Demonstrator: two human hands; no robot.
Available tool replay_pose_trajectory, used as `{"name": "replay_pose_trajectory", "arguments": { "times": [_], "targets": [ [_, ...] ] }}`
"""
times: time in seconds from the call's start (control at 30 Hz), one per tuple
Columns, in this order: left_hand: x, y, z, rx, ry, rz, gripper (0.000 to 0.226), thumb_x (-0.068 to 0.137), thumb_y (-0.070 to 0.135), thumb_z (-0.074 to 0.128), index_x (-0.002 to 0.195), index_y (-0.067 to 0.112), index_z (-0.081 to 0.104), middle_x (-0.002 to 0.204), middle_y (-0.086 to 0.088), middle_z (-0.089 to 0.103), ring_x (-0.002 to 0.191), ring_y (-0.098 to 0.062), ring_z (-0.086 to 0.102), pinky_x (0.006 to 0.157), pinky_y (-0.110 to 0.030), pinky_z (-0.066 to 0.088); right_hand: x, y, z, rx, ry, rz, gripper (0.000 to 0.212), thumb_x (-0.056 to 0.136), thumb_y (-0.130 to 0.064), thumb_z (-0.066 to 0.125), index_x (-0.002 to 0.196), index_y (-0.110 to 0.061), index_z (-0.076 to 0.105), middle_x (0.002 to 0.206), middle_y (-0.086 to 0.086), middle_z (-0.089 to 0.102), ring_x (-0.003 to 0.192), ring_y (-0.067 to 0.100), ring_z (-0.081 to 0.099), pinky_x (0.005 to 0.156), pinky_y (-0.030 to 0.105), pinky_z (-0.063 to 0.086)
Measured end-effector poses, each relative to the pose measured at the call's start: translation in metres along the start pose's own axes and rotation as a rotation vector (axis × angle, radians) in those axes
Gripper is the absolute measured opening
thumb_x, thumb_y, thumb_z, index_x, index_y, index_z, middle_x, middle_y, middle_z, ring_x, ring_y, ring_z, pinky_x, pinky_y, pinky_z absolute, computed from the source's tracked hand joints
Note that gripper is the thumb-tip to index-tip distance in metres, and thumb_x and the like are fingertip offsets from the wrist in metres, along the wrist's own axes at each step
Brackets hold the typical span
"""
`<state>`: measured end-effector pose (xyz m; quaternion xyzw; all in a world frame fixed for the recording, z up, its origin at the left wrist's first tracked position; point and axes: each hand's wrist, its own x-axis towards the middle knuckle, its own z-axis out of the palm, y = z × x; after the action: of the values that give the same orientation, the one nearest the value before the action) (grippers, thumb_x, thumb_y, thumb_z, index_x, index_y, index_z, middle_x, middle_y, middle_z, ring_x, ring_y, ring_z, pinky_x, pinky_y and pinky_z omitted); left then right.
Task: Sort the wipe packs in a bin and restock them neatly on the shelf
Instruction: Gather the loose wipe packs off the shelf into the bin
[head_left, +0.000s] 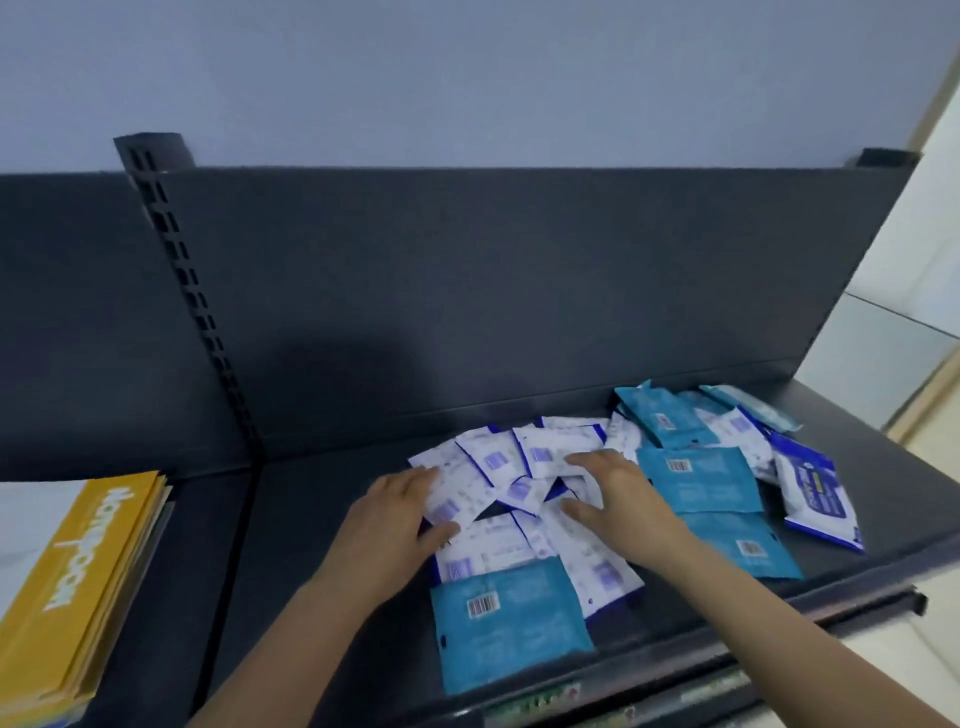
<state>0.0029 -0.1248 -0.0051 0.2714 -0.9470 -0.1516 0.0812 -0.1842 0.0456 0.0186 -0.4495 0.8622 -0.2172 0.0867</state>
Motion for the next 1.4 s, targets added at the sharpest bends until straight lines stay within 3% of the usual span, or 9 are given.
{"name": "replay_pose_trajectory", "arguments": {
  "times": [0.13,0.4,0.6,0.8,0.93,1.1,1.2,1.27,1.4],
  "targets": [
    [0.042,-0.018,0.003,-0.060,-0.105,-0.031,0.081,0.088,0.056,0.052,0.152,0.022,0.015,0.157,0.004,0.021,0.141,-0.016,0.021,0.113,-0.032,0.026,0.042,-0.007,0.011,-0.005,-0.072,0.010,0.077,0.081,-0.051,0.065,0.145,-0.023,0.031,0.149,0.002,0.031,0.136,0.022,0.028,0.109,0.032,0.029],
    [0.084,-0.030,0.012,-0.109,-0.279,-0.110,0.100,0.078,0.065,0.059,0.153,0.022,0.009,0.157,0.000,0.021,0.143,-0.020,0.021,0.113,-0.035,0.024,0.080,-0.010,0.044,-0.178,-0.313,0.017,0.115,0.066,-0.066,0.069,0.149,-0.036,-0.004,0.158,-0.001,-0.012,0.145,0.028,-0.011,0.118,0.047,0.006],
    [0.096,-0.027,0.015,-0.162,-0.295,-0.193,0.102,0.075,0.060,0.067,0.151,0.016,0.016,0.153,-0.003,0.028,0.139,-0.022,0.027,0.112,-0.035,0.027,0.090,-0.001,0.047,-0.266,-0.245,-0.034,0.100,0.076,-0.058,0.064,0.149,-0.036,-0.001,0.159,0.001,-0.003,0.145,0.028,0.001,0.117,0.043,0.015],
    [0.085,-0.024,0.007,-0.275,-0.213,-0.288,0.060,0.071,0.045,0.079,0.122,0.023,0.056,0.115,0.002,0.048,0.102,-0.011,0.052,0.087,-0.021,0.043,0.093,0.004,0.040,-0.344,-0.292,-0.121,0.090,0.081,-0.051,0.059,0.150,-0.032,0.005,0.158,0.004,0.000,0.143,0.030,0.009,0.116,0.043,0.021],
    [0.069,-0.027,-0.003,-0.245,-0.109,-0.328,0.060,0.078,0.041,0.074,0.130,0.024,0.049,0.117,0.004,0.042,0.100,-0.008,0.049,0.083,-0.018,0.040,0.090,0.014,0.030,-0.300,-0.288,-0.181,0.083,0.080,-0.052,0.060,0.148,-0.035,0.016,0.157,0.001,0.009,0.141,0.027,0.014,0.115,0.040,0.023],
    [0.043,-0.028,-0.013,-0.081,-0.001,-0.414,0.058,0.082,0.041,0.069,0.133,0.028,0.042,0.108,0.003,0.053,0.104,-0.013,0.045,0.078,-0.024,0.041,0.090,0.029,0.010,-0.180,-0.389,-0.249,0.078,0.084,-0.061,0.053,0.148,-0.035,0.019,0.156,-0.005,0.018,0.140,0.021,0.018,0.113,0.032,0.021],
    [0.027,-0.023,-0.011,-0.051,-0.002,-0.457,0.060,0.080,0.046,0.069,0.132,0.032,0.042,0.108,0.002,0.055,0.104,-0.013,0.048,0.080,-0.026,0.043,0.103,0.038,-0.001,-0.131,-0.455,-0.315,0.056,0.095,-0.031,0.050,0.146,-0.029,0.027,0.153,-0.005,0.027,0.137,0.016,0.027,0.112,0.024,0.022],
    [0.018,-0.019,-0.009,-0.077,0.015,-0.500,0.060,0.079,0.047,0.069,0.131,0.035,0.042,0.104,0.003,0.053,0.098,-0.012,0.052,0.077,-0.026,0.043,0.112,0.042,-0.007,-0.101,-0.477,-0.324,0.058,0.091,-0.009,0.052,0.144,-0.026,0.034,0.150,-0.004,0.033,0.135,0.013,0.032,0.107,0.018,0.024],
    [0.005,-0.008,-0.008,-0.045,0.061,-0.541,0.055,0.079,0.048,0.068,0.127,0.037,0.044,0.100,0.006,0.050,0.092,-0.011,0.054,0.071,-0.026,0.042,0.133,0.048,-0.009,-0.133,-0.540,-0.307,0.078,0.082,-0.016,0.067,0.148,-0.023,0.026,0.152,0.000,0.028,0.139,0.017,0.025,0.108,0.021,0.020]
  ]
}}
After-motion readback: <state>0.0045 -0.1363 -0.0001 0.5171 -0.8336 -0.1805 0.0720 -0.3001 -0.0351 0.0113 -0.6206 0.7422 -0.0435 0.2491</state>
